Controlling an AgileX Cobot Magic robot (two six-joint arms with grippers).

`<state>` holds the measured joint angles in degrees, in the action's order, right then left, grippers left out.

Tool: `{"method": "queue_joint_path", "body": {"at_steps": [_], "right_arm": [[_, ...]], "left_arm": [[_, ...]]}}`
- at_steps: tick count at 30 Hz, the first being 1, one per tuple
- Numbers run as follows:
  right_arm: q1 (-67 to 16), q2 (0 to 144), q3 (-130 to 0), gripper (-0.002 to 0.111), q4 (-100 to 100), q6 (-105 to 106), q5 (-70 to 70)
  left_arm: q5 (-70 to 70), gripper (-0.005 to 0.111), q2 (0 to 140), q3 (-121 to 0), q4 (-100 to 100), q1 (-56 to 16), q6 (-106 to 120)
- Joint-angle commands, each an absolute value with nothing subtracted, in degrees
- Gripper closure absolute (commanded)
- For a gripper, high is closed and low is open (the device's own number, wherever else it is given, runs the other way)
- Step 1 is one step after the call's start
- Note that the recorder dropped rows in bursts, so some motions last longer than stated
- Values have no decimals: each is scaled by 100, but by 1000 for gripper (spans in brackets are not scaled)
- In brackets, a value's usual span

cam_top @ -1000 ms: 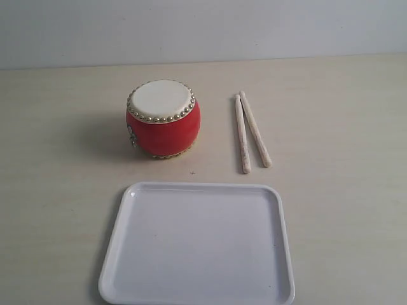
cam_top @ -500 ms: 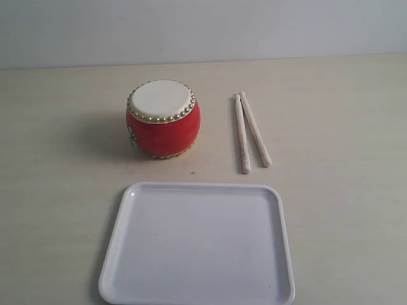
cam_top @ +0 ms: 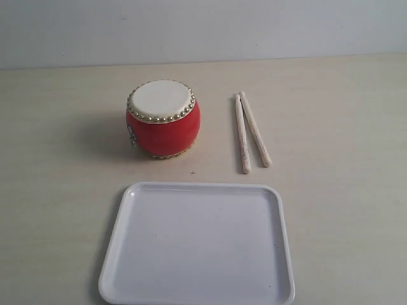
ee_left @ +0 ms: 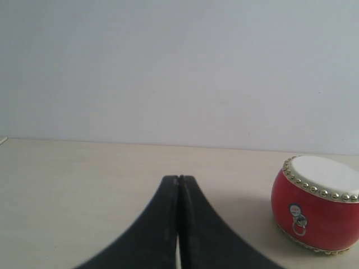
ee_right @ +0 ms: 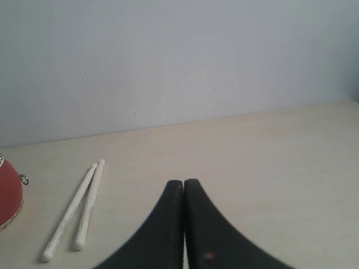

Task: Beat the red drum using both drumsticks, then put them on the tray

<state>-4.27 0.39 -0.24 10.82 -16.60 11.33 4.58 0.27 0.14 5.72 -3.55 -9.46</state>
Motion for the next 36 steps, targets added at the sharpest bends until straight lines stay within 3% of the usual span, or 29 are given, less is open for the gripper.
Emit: {"method": "queue_joint_path", "body": {"at_steps": [1, 14, 21, 26, 36], "right_arm": [[-441, 0, 0, 108, 1092, -1616, 1106], [-441, 0, 0, 108, 1092, -1616, 1106], [-441, 0, 0, 108, 1092, -1616, 1106], [-441, 0, 0, 108, 1092, -1616, 1106], [-441, 0, 0, 108, 1106, -1616, 1106]], "left_arm": [[463, 107, 0, 0, 533, -393, -912], [306, 107, 0, 0, 609, -393, -795], [-1371, 107, 0, 0, 611, -393, -824], [-3338, 107, 0, 0, 611, -393, -3018], [-3899, 107, 0, 0, 566, -393, -3744]]}}
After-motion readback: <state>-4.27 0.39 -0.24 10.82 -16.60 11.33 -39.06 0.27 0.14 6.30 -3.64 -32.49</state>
